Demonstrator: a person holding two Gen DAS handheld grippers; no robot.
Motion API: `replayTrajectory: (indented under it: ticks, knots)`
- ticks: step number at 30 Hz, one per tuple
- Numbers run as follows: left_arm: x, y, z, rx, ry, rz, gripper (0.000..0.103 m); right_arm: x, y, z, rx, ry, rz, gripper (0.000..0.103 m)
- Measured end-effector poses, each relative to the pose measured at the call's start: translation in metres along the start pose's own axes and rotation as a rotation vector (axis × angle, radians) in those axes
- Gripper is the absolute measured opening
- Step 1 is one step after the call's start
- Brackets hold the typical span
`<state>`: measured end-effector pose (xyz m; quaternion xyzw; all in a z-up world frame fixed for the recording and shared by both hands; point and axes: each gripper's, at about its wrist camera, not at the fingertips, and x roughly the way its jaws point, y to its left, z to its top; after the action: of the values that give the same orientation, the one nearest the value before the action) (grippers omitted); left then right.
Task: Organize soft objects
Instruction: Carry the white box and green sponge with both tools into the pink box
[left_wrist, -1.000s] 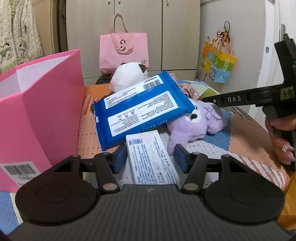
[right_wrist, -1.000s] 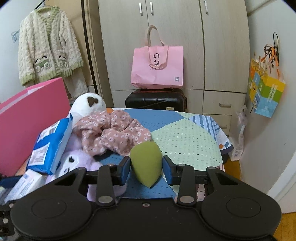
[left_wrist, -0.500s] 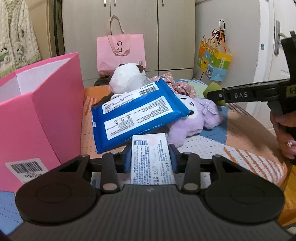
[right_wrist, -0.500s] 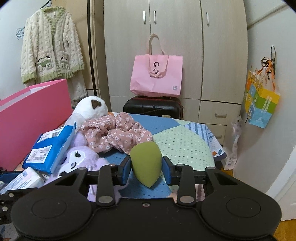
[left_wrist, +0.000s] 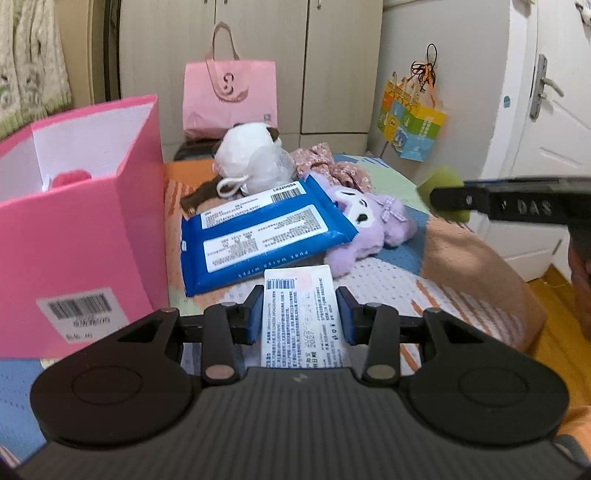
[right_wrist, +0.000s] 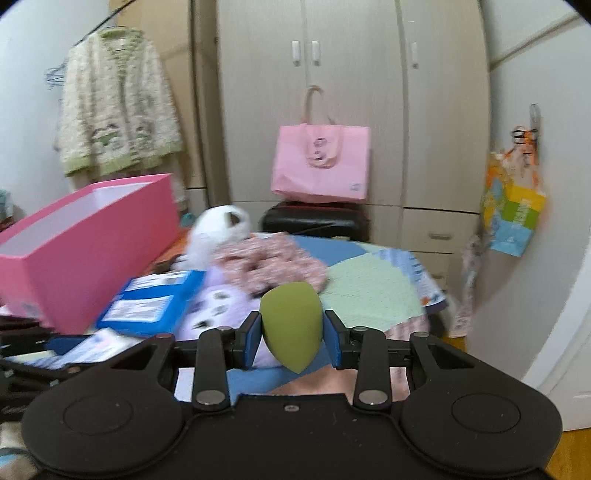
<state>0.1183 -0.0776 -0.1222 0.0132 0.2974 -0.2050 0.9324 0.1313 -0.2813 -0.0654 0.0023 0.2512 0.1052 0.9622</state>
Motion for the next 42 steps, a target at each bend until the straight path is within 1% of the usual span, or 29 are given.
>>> replayTrajectory:
  ticks: [2, 8, 16, 24, 28, 33, 38, 42]
  knots:
    - [-0.005, 0.003, -0.001, -0.012, 0.011, -0.019, 0.039, -0.005, 0.008, -0.002, 0.011, 0.025, 0.048, 0.041]
    - [-0.023, 0.007, -0.010, 0.015, 0.019, -0.036, 0.039, -0.010, 0.033, -0.014, 0.013, 0.126, 0.176, 0.041]
    - [-0.051, 0.016, -0.021, 0.009, 0.021, -0.025, 0.039, -0.019, 0.056, -0.023, 0.008, 0.194, 0.249, 0.041]
    - [-0.085, 0.031, -0.013, 0.008, 0.004, -0.029, 0.039, -0.037, 0.083, -0.012, -0.037, 0.221, 0.326, 0.041]
    - [-0.102, 0.040, -0.005, 0.008, -0.016, -0.021, 0.039, -0.046, 0.100, -0.003, -0.091, 0.204, 0.350, 0.041]
    - [-0.118, 0.054, 0.006, 0.003, -0.024, -0.035, 0.039, -0.053, 0.120, 0.011, -0.164, 0.167, 0.371, 0.041]
    - [-0.136, 0.064, 0.020, 0.026, -0.086, 0.002, 0.039, -0.056, 0.138, 0.030, -0.225, 0.112, 0.396, 0.041]
    - [-0.142, 0.079, 0.035, 0.021, -0.125, 0.025, 0.039, -0.052, 0.151, 0.048, -0.259, 0.076, 0.422, 0.041]
